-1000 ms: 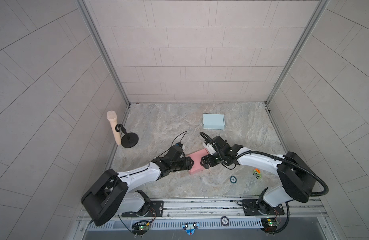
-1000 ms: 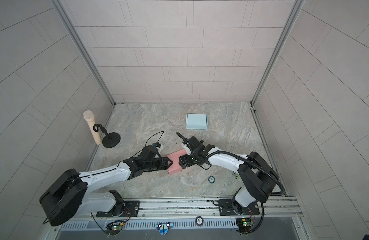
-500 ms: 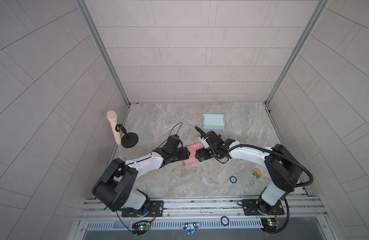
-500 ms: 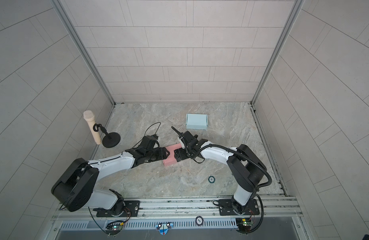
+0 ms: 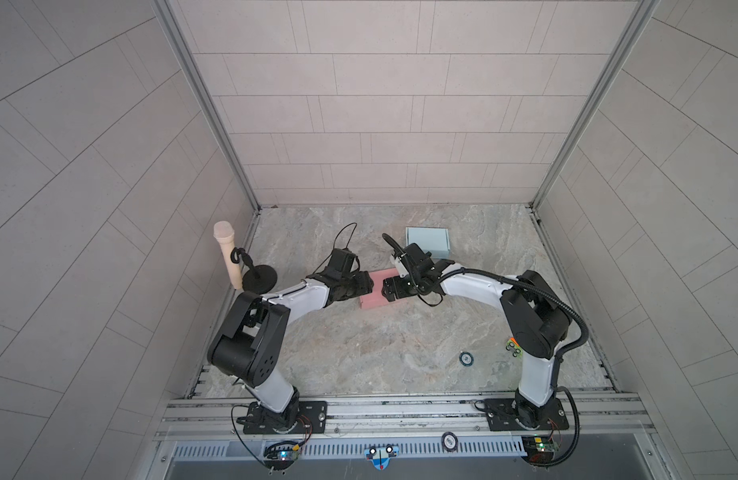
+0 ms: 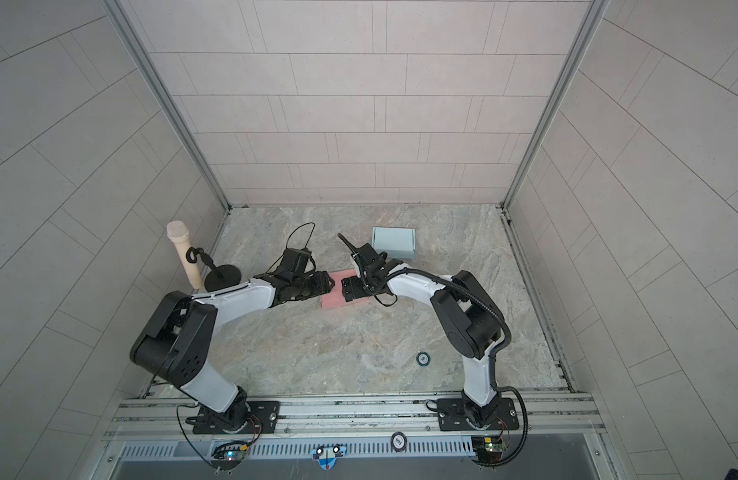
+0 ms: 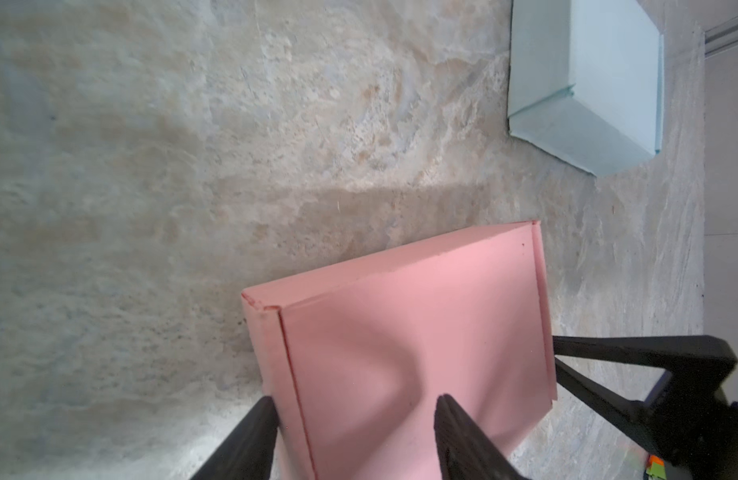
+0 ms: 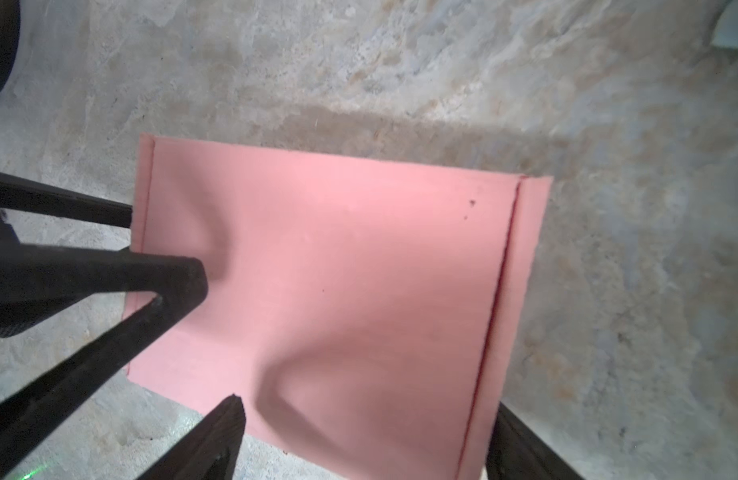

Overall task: Fold the paper box
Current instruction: 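Carry the pink box with both grippers farther from the robot beside the blue box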

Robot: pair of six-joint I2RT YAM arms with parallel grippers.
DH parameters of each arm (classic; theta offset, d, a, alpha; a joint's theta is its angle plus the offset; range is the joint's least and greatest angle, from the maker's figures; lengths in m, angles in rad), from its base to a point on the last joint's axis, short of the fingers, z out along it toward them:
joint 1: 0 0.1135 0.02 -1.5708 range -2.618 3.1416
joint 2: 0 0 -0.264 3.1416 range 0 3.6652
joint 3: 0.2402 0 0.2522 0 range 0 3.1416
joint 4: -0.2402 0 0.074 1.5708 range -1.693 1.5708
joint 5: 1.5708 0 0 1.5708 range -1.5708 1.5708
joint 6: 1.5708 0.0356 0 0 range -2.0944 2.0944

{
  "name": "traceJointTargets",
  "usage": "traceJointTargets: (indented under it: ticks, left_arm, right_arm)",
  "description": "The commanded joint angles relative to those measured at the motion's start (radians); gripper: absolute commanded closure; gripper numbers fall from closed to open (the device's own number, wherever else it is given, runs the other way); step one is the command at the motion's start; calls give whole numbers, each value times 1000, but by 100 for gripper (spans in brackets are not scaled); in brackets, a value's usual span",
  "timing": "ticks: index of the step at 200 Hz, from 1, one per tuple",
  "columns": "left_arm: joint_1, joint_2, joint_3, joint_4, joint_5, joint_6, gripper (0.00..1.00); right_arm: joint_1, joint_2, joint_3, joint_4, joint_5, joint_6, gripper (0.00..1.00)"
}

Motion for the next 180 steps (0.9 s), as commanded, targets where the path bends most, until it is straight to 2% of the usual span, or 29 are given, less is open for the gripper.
traceJointTargets:
  ticks: [1,94,180]
  left_arm:
    - [-7,36,69,24,85,33,37]
    - [64,256,297,18,107,64,37]
    - [123,399,506,-13,146,59,37]
  right_arm:
    - [9,44,84,32,-83,-5,11]
    - [-18,245,345,-5,-95,19,11]
    - [-56,404,597,-72,-108,25,12]
